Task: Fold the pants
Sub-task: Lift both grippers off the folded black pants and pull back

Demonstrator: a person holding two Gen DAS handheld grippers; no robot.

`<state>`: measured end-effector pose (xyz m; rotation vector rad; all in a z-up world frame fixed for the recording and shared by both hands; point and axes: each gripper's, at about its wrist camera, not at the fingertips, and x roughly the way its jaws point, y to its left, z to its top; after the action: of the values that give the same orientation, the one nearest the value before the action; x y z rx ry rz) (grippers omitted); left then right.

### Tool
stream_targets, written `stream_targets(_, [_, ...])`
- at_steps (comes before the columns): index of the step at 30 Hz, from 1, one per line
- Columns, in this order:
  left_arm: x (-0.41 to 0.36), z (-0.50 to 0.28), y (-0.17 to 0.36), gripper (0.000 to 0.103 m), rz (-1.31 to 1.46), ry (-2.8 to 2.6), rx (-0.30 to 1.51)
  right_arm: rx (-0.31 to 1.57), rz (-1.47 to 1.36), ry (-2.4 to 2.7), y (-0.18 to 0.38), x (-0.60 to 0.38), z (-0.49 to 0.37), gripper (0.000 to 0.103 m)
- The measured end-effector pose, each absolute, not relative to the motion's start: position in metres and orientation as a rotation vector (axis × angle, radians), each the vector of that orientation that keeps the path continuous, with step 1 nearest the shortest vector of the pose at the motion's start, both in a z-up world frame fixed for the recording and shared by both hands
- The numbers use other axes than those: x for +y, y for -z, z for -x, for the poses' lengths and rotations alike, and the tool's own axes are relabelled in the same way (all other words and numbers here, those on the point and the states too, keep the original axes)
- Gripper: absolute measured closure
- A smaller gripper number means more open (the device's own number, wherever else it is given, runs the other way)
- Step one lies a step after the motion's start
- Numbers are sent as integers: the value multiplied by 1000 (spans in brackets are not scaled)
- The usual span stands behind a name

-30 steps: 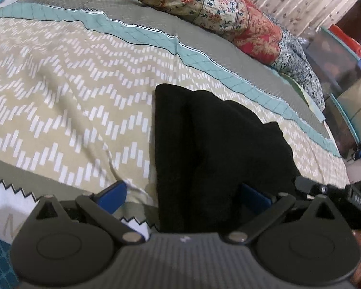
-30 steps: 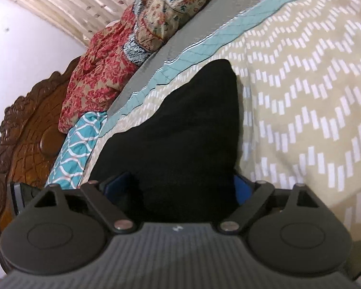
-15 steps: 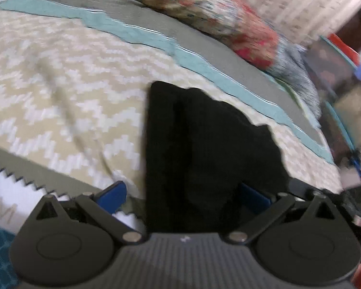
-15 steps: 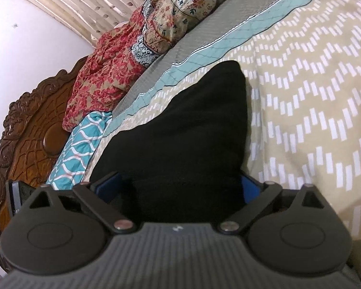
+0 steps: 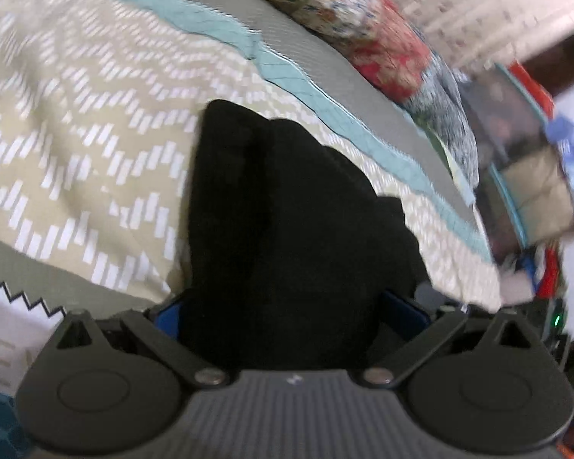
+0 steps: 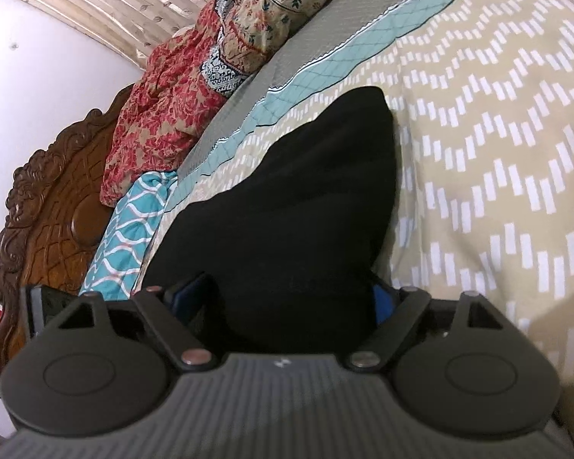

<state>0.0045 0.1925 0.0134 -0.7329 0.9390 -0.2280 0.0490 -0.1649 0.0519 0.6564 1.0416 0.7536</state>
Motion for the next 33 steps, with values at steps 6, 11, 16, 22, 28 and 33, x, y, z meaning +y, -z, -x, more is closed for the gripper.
stream_targets(6, [174, -3, -38, 42, 643, 216, 915, 1037, -565, -780, -76, -158, -43, 58])
stream_targets(11, [150, -28, -72, 45, 597, 279, 844, 865, -442, -827, -125, -165, -43, 62])
stream_targets(16, [115, -91, -110, 45, 479, 332, 742, 699, -360, -801, -167, -188, -83, 62])
stream_targets(22, [87, -192, -115, 45, 465, 367, 678, 584, -320, -695, -175, -221, -162, 62])
stream_targets(28, [71, -266, -68, 45, 462, 302, 709, 571, -308, -616, -137, -230, -234, 62])
stream_targets(33, [61, -294, -20, 20, 399, 166, 814, 708, -272, -536, -77, -219, -266, 53])
